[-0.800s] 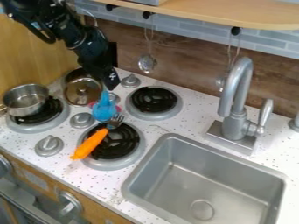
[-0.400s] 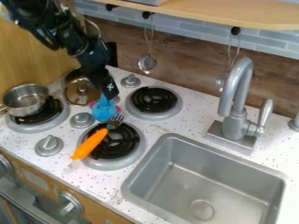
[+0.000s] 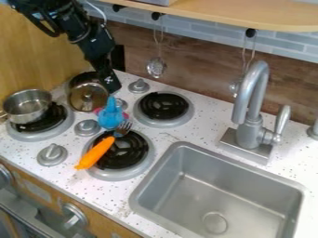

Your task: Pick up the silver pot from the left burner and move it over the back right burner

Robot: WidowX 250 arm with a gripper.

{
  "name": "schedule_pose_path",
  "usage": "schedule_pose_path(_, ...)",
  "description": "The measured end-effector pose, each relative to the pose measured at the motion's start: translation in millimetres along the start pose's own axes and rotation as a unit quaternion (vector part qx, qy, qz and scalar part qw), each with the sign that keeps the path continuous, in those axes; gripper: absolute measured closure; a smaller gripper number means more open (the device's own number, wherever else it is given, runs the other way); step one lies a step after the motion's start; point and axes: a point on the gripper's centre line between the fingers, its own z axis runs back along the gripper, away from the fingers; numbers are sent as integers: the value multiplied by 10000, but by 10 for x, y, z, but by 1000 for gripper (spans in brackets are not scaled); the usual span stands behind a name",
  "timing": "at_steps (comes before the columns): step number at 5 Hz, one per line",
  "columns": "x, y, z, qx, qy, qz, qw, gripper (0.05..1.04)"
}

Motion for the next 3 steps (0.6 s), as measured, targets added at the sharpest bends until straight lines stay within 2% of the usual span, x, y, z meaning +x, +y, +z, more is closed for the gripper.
schedule_pose_path(1, -295, 214, 146, 263, 232, -78, 9994, 73)
schedule_pose_path(2, -665, 442, 311, 599, 335, 43, 9976, 73)
schedule_pose_path(3, -904, 583, 432, 877, 474, -67, 9950, 73)
